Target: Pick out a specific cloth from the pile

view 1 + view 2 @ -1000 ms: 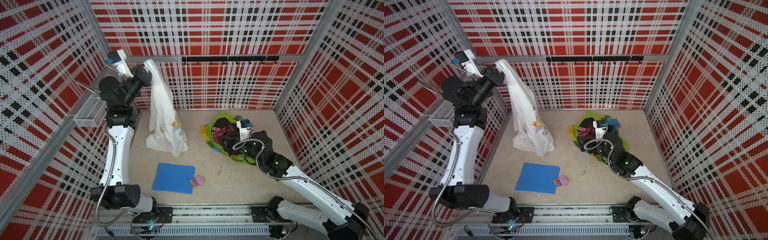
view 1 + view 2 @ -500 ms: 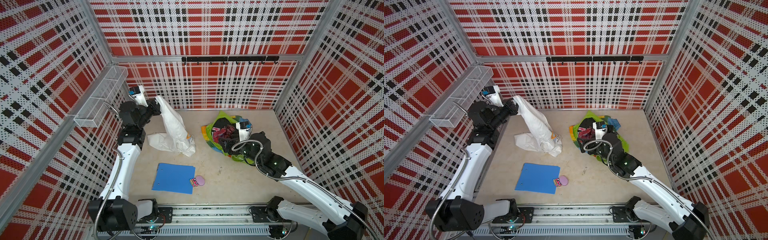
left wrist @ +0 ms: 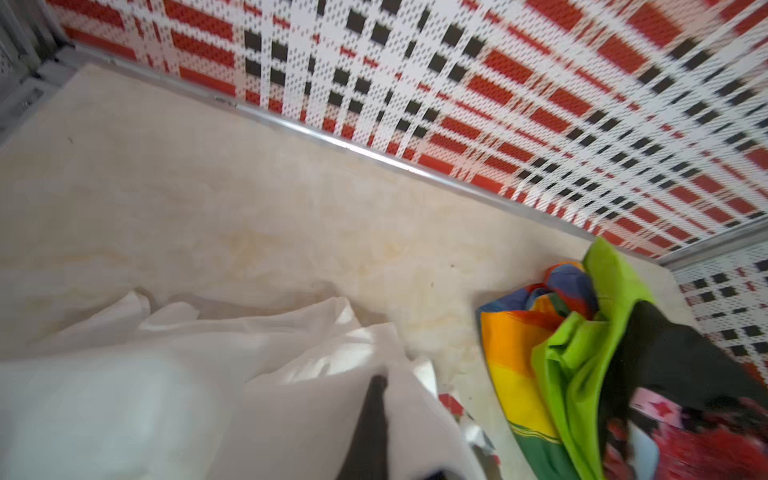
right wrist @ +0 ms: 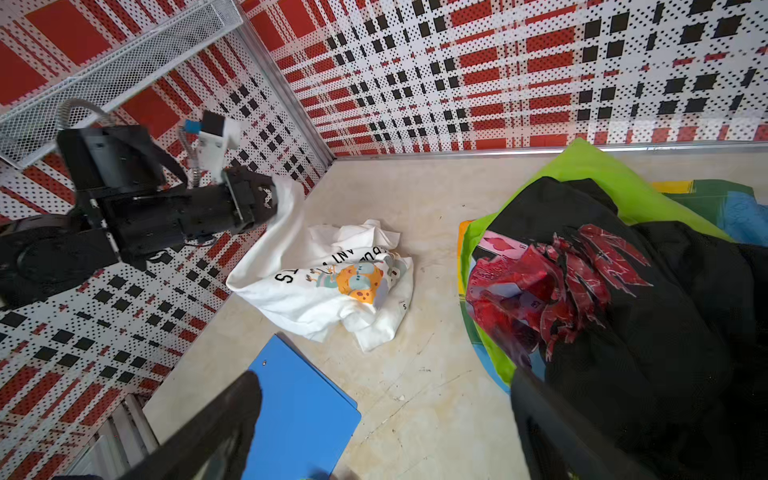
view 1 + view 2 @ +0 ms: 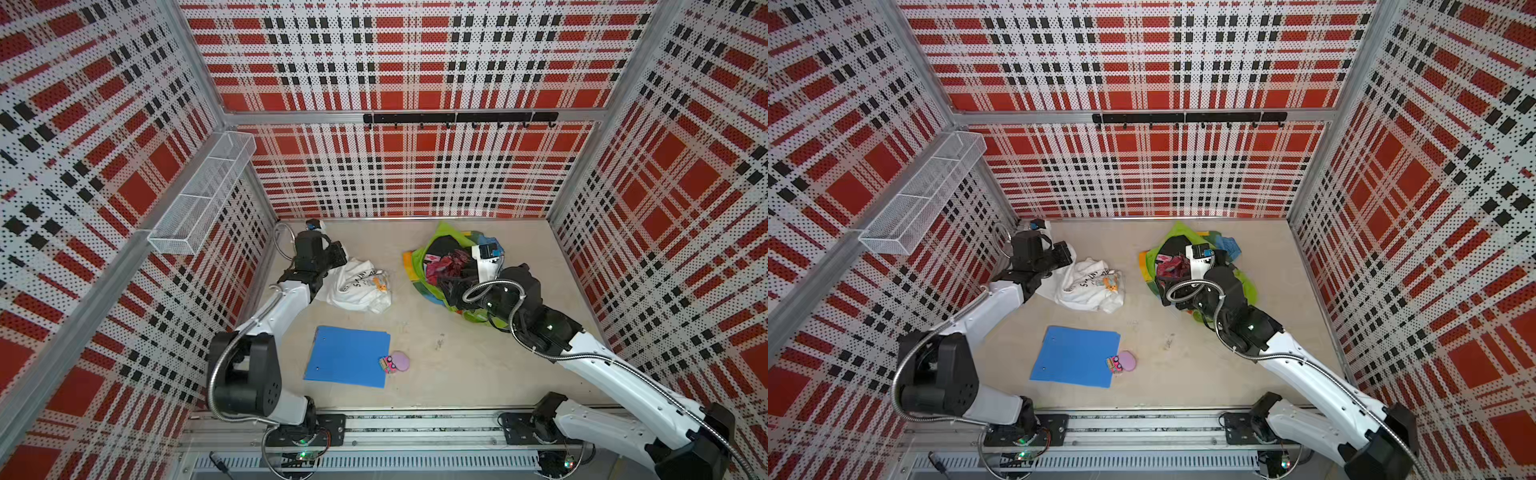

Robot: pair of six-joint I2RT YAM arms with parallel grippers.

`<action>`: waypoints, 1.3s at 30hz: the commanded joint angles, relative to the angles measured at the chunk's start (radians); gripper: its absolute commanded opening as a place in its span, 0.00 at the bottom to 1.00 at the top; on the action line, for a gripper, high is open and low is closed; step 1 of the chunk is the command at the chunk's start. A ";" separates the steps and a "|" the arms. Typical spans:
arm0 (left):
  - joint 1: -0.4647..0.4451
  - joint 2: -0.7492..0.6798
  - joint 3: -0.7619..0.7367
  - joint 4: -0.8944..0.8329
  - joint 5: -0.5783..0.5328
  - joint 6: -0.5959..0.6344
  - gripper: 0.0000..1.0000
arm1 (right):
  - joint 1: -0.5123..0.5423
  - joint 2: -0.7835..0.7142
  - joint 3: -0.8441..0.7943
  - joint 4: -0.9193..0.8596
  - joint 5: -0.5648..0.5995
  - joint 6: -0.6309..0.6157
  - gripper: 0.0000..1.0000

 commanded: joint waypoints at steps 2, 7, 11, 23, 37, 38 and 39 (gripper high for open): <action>0.034 0.186 0.127 0.052 0.043 -0.019 0.00 | -0.002 0.002 0.000 0.034 0.016 0.002 1.00; 0.013 0.366 0.240 0.033 0.066 0.004 0.00 | -0.003 0.006 0.001 0.031 0.028 -0.002 1.00; -0.002 0.422 0.260 0.034 0.089 0.002 0.00 | -0.003 0.011 0.009 0.016 0.038 -0.012 1.00; 0.131 0.217 0.274 -0.105 0.226 -0.012 0.67 | -0.003 0.018 0.008 0.014 0.047 -0.018 1.00; 0.019 -0.193 0.133 -0.456 0.106 0.083 0.79 | -0.003 -0.009 -0.012 0.016 0.053 -0.007 1.00; -0.014 -0.227 0.103 -0.476 0.081 0.079 0.79 | -0.003 -0.010 -0.010 0.012 0.056 -0.008 1.00; -0.051 -0.262 0.071 -0.492 0.049 0.073 0.79 | -0.003 -0.012 -0.009 0.010 0.059 -0.008 1.00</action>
